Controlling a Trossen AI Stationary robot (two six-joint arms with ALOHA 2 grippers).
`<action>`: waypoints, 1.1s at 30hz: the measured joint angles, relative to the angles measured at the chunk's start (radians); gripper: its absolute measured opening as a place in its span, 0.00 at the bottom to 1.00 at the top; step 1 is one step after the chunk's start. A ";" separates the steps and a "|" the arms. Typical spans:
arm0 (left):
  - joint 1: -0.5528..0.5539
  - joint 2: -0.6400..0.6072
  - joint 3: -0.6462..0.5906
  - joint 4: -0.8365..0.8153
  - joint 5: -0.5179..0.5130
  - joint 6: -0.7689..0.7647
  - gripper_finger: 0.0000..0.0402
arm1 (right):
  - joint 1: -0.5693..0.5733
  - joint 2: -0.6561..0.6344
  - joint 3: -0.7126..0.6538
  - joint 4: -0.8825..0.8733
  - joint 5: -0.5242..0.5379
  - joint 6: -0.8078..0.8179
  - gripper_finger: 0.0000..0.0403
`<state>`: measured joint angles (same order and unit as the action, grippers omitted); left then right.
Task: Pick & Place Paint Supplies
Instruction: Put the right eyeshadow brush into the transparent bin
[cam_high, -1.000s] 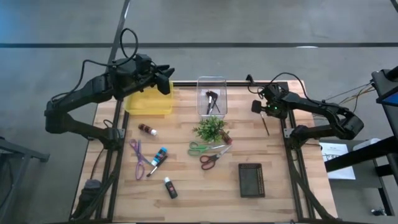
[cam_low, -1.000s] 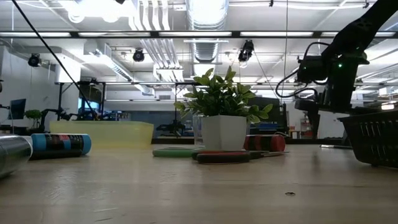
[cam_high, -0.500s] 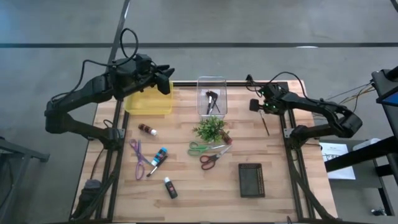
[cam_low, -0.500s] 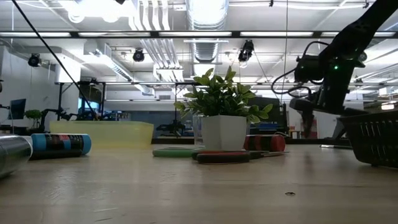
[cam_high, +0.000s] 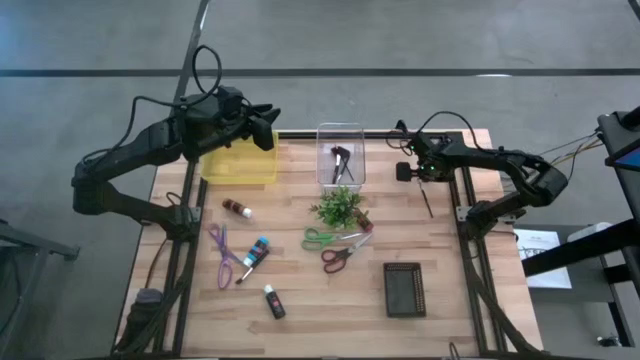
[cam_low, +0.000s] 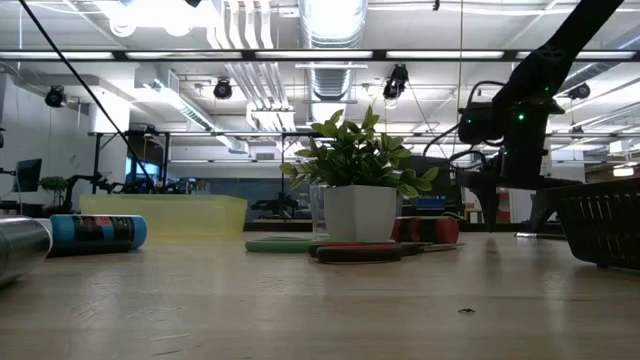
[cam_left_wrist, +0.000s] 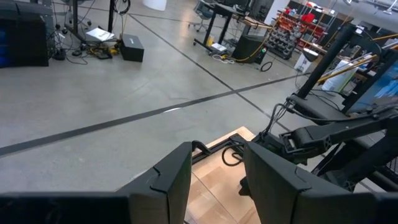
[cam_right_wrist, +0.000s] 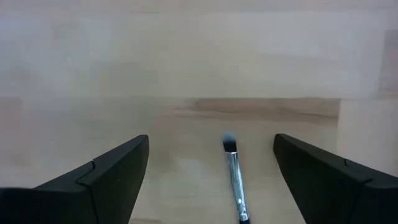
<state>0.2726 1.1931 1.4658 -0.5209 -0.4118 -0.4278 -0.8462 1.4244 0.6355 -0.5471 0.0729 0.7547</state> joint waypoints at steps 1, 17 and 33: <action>0.000 0.000 0.000 0.000 0.000 0.000 0.39 | 0.006 0.010 0.003 0.000 0.004 0.000 0.86; 0.000 0.000 0.000 0.000 0.000 0.000 0.39 | 0.022 0.032 0.014 0.002 0.012 -0.002 0.52; 0.000 0.000 0.000 -0.001 0.000 0.000 0.39 | 0.022 0.033 -0.010 -0.033 0.012 -0.041 0.06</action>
<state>0.2726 1.1931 1.4658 -0.5220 -0.4114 -0.4282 -0.8238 1.4574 0.6254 -0.5804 0.0853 0.7138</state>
